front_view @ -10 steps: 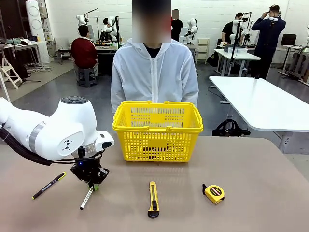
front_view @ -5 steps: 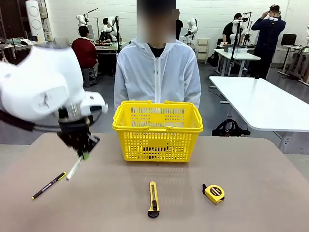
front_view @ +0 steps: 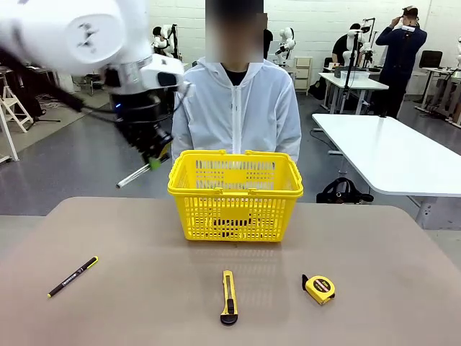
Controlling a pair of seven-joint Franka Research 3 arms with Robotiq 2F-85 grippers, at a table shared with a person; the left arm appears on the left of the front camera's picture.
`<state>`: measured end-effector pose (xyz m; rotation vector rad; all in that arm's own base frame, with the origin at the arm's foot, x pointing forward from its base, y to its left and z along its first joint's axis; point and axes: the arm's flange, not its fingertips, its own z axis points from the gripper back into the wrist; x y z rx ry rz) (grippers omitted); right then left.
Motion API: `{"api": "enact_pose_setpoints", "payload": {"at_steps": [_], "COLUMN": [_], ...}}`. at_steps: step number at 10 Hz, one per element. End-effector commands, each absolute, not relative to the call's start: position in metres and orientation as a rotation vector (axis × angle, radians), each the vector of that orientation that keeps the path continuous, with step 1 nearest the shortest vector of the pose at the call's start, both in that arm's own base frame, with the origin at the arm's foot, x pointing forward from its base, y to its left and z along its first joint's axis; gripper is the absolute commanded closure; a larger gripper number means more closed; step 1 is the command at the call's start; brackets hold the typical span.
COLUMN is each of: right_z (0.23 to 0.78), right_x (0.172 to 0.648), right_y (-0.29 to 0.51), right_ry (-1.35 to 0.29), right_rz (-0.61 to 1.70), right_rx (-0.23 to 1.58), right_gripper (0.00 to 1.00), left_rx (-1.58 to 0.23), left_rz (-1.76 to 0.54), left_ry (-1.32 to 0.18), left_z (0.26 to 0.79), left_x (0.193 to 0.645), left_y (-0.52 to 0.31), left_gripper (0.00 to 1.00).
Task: Place the items the person wants into the basket.
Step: Pick up the item the person points to and place it in the Market Basket.
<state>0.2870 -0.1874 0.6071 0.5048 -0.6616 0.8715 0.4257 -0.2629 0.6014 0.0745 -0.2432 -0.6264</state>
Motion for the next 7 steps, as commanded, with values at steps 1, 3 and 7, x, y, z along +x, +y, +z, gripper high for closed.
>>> {"api": "enact_pose_setpoints", "payload": {"at_steps": [1, 3, 7], "right_z": [0.604, 0.604, 0.604], "right_x": [0.288, 0.288, 0.288], "right_y": [-0.185, -0.185, -0.185], "right_ry": [-0.687, -0.687, -0.687], "right_rz": [0.883, 0.883, 0.883], "right_rx": [0.528, 0.528, 0.528], "right_gripper": [0.0, 0.0, 0.0], "left_rx": [0.158, 0.134, 0.017], "left_rz": [-0.776, -0.939, -1.062], "left_ry": [-0.192, -0.231, -0.194], "left_z": [0.616, 0.607, 0.566], "left_x": [0.481, 0.529, 0.591], "left_y": [-0.309, -0.346, -0.368], "left_gripper": [1.0, 1.0, 1.0]}}
